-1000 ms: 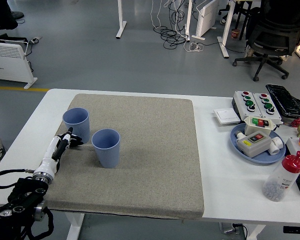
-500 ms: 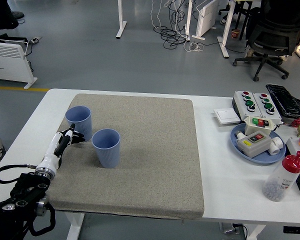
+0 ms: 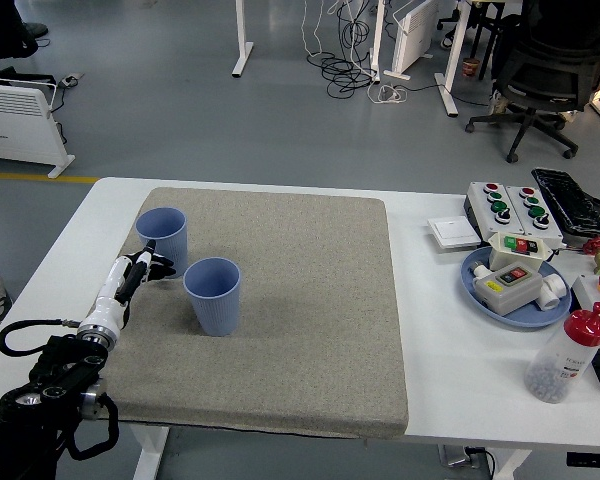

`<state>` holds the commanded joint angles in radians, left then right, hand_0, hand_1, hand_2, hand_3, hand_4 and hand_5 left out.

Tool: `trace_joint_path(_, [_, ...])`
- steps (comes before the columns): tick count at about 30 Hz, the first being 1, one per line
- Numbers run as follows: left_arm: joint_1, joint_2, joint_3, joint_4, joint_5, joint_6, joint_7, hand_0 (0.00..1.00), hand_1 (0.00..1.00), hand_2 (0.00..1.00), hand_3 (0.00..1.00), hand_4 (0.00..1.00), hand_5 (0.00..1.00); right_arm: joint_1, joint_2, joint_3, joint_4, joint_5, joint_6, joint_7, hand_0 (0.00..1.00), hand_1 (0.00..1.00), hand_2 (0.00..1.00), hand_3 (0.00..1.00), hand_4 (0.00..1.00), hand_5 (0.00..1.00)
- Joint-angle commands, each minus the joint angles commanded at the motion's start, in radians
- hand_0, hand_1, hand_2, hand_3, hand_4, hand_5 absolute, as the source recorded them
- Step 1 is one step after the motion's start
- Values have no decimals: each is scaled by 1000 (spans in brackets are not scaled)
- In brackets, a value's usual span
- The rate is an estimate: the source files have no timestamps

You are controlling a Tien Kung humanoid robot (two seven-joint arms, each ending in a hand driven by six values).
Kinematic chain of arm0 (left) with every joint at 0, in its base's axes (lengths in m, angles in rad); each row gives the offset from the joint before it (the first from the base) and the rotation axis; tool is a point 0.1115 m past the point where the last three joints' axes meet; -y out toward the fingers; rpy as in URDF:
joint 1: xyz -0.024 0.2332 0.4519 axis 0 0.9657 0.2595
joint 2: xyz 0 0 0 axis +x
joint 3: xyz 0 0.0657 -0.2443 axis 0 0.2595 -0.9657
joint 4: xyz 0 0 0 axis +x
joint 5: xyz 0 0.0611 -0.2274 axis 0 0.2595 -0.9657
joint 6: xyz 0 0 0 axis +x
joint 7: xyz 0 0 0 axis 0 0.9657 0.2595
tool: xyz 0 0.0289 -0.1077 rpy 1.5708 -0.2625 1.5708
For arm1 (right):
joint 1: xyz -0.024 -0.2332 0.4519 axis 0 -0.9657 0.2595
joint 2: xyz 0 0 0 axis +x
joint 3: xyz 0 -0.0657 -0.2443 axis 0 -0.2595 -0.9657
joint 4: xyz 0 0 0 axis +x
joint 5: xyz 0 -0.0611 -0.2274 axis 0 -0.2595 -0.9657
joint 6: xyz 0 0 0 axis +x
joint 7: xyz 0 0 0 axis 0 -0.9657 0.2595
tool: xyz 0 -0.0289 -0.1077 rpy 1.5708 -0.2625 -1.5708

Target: Push cup pick cup insert cup

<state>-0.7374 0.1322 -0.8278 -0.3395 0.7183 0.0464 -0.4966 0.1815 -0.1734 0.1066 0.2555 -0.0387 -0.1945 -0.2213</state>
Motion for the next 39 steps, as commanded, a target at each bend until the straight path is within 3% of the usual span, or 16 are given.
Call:
trace_joint_path(7, [32, 15, -56, -47, 69, 10, 13, 646, 567, 452, 411, 536, 998, 0, -1, 1, -1, -2, 1, 0, 709, 653, 705, 612, 103, 476])
trace_joint_path(18, [129, 45, -249, -174, 229, 42, 44, 613, 549, 458, 421, 540, 998, -1, -1, 2, -2, -6, 0, -1, 709, 652, 705, 612, 103, 476])
trace_joint_path(23, [210, 101, -375, -316, 332, 82, 102, 613, 549, 458, 421, 540, 998, -1, -1, -8, -2, 12, -1, 5, 709, 652, 705, 612, 103, 476])
trace_joint_path(25, [240, 121, -415, -387, 350, 103, 125, 565, 539, 497, 460, 554, 998, -1, -2, -11, -2, 17, -2, 7, 709, 652, 705, 612, 103, 476])
trace_joint_path(29, [269, 145, -462, -524, 394, 119, 177, 565, 539, 497, 460, 554, 998, -1, -2, -12, -3, 20, -1, 8, 709, 652, 705, 612, 103, 476])
trace_joint_path(30, [274, 154, -469, -560, 418, 120, 196, 543, 615, 678, 621, 701, 998, -1, -2, -11, -3, 17, -1, 7, 709, 651, 704, 612, 103, 476])
trace_joint_path(31, [276, 157, -472, -589, 432, 120, 205, 543, 615, 678, 621, 701, 998, -1, -2, -10, -3, 15, -1, 7, 709, 651, 704, 612, 103, 476])
trace_joint_path(35, [284, 188, -461, -723, 554, 92, 275, 543, 615, 678, 621, 701, 998, -3, -2, -12, -3, 21, -1, 8, 709, 651, 704, 612, 103, 476])
trace_joint_path(36, [284, 193, -456, -745, 580, 85, 288, 749, 799, 908, 794, 913, 826, -3, -2, -13, -3, 22, -2, 8, 709, 652, 704, 611, 103, 477])
trace_joint_path(39, [269, 215, -427, -834, 703, 26, 356, 749, 799, 908, 794, 913, 826, -5, -2, -12, -3, 23, -2, 8, 709, 652, 704, 611, 103, 477])
